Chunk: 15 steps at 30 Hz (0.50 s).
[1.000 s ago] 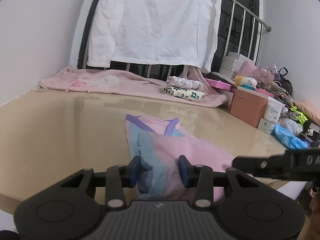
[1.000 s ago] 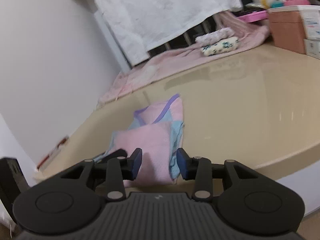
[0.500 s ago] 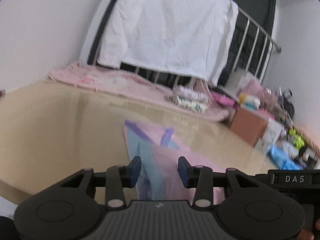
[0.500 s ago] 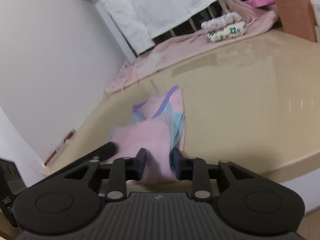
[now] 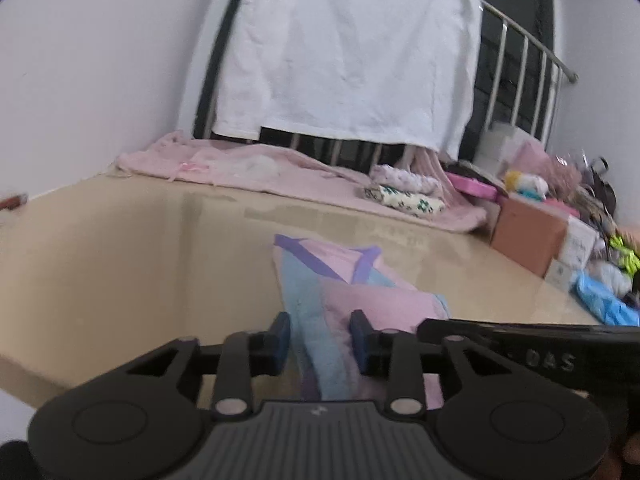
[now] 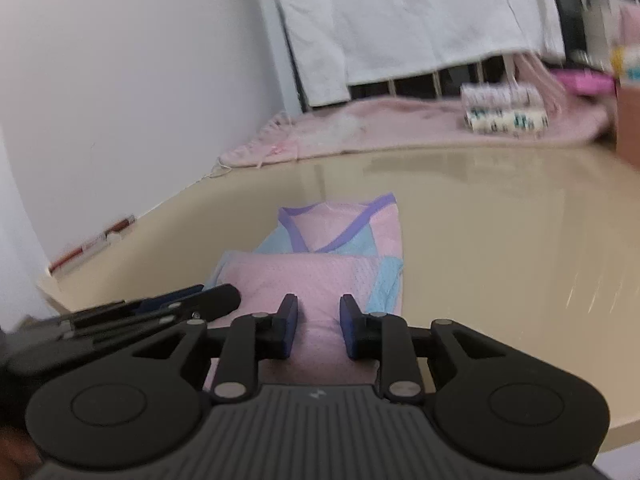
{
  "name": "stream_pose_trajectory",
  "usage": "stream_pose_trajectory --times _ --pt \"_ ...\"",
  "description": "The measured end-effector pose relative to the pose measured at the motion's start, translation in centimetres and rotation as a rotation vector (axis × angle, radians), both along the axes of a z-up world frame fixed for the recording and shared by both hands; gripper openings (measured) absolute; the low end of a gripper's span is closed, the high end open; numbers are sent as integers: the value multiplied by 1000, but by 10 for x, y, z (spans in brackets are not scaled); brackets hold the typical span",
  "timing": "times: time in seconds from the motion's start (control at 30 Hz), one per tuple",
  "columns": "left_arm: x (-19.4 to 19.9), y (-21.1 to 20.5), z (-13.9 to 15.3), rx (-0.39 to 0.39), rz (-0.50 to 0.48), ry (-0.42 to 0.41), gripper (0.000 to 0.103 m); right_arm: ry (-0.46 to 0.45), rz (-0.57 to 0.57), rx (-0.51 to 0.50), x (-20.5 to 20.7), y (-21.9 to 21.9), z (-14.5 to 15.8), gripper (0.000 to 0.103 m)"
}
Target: Fold clothes
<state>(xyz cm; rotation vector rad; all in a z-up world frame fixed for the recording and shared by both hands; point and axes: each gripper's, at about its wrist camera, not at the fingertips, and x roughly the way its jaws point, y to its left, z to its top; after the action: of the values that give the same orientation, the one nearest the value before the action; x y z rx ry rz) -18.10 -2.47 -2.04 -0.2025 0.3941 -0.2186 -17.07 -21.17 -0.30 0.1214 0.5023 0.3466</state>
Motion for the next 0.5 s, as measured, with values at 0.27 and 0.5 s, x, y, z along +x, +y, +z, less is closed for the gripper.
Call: stream_pose_trajectory --times 0.27,0.5 --pt "-5 -1 29 -27 -2 -105 30 31 -36 66 14 -13 -5 24" --pt "10 -9 10 36 2 -10 24 -53 -43 102 6 -17 4 24"
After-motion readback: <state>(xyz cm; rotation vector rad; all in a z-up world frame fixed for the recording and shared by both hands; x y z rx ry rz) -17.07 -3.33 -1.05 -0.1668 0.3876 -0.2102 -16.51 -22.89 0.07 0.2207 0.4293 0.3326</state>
